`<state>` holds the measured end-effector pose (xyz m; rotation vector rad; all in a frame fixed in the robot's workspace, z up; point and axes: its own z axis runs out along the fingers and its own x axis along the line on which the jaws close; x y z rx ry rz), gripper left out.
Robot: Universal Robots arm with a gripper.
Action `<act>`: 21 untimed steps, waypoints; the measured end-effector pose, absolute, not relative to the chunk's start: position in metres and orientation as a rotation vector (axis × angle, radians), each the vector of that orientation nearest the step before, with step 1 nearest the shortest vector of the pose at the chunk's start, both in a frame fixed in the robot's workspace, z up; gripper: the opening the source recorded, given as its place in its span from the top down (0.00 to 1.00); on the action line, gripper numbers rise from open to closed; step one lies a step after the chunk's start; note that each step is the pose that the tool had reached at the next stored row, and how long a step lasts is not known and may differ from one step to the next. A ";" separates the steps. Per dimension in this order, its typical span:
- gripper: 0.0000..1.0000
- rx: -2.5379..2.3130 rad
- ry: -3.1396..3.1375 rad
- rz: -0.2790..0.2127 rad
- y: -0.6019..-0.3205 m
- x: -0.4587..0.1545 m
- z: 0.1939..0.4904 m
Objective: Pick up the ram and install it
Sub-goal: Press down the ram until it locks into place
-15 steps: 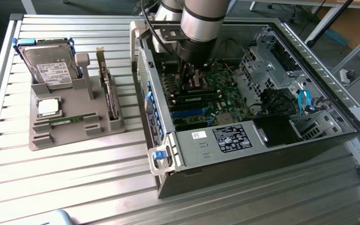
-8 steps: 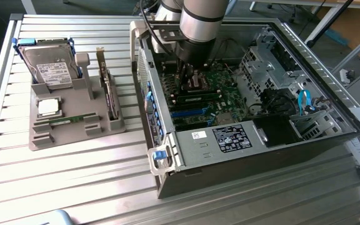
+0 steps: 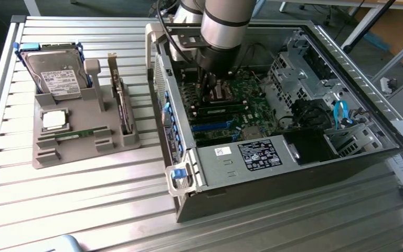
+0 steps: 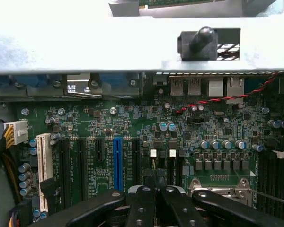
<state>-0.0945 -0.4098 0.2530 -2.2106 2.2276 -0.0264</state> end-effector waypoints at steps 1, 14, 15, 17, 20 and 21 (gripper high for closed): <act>0.89 -2.210 2.228 -0.026 -0.409 -0.094 0.253; 0.89 -2.210 2.227 -0.027 -0.406 -0.094 0.243; 0.89 -2.210 2.227 -0.027 -0.406 -0.094 0.243; 0.89 -2.210 2.227 -0.027 -0.406 -0.094 0.241; 0.89 -2.210 2.227 -0.028 -0.406 -0.094 0.241; 0.89 -2.210 2.227 -0.028 -0.406 -0.094 0.241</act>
